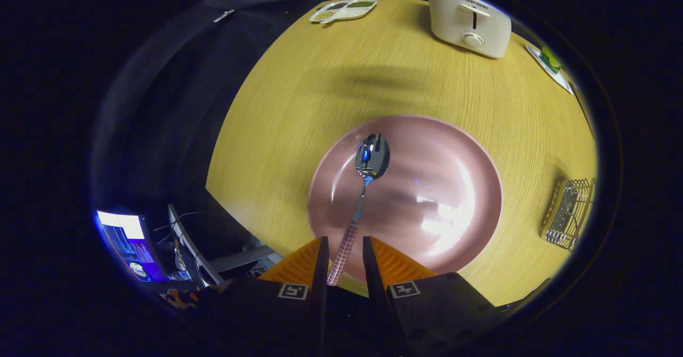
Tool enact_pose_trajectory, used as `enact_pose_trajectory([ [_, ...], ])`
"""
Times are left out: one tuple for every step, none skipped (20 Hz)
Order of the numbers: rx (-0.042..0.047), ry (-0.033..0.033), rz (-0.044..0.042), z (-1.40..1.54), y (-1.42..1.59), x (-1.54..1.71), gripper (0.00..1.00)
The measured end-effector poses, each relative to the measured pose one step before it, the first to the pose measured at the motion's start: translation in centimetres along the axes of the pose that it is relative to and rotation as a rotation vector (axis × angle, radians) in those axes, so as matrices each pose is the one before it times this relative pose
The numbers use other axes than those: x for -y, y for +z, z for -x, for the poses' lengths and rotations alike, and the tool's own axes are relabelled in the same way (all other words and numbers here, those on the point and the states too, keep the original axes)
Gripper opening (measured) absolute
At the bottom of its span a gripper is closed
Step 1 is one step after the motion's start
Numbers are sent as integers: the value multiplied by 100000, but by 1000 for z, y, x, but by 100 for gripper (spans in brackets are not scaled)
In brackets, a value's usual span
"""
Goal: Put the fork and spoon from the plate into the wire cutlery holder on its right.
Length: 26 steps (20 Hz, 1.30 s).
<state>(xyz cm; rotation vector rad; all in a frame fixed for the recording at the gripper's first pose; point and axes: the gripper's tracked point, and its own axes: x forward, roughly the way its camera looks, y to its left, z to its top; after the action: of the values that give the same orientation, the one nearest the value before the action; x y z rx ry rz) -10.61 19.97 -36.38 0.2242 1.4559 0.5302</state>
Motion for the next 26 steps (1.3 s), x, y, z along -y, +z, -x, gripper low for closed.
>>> enact_pose_trajectory([
  [-636, -1168, -601, -565, -95, 249, 40],
  [-513, -782, -743, -472, -94, 95, 40],
  [-654, -761, -613, -504, -104, 113, 40],
  [-1056, -1197, -169, -425, -187, 267, 40],
  [-889, -1050, 386, -462, -157, 148, 40],
  [-1312, -1531, 1647, -475, -423, 325, 34],
  [82, -96, 53, -197, -84, 120, 27],
  [-356, 579, -1585, 428, -103, 39, 21],
  [109, 2384, 129, -525, 39, -95, 15],
  [-250, 883, 2245, 451, -279, 95, 12],
  [953, 33, 2142, 362, 136, 331, 12],
  [1145, 407, 922, 648, -124, 26, 12],
  [912, 1476, -559, 733, -27, 17, 12],
  [481, 2162, -1160, 734, -42, 48, 12],
  [957, 2689, -1082, 1110, 281, -13, 12],
  [1027, 1931, -137, 1232, 235, 126, 12],
  [1085, 1530, 835, 1399, 311, 205, 12],
  [944, 830, 919, 1499, 244, 443, 12],
  [1278, 727, 744, 1708, 305, 623, 11],
  [1559, 700, 556, 1898, 244, 606, 12],
  [1639, 92, 874, 1903, 246, 843, 12],
  [1505, -1052, 1202, 1810, 292, 1266, 12],
  [1010, -1900, 931, 1762, 162, 1343, 12],
  [670, -2009, 432, 1642, 103, 1356, 11],
  [234, -2146, -19, 1602, 107, 1498, 11],
  [-270, -2104, 331, 1391, -214, 1307, 12],
])
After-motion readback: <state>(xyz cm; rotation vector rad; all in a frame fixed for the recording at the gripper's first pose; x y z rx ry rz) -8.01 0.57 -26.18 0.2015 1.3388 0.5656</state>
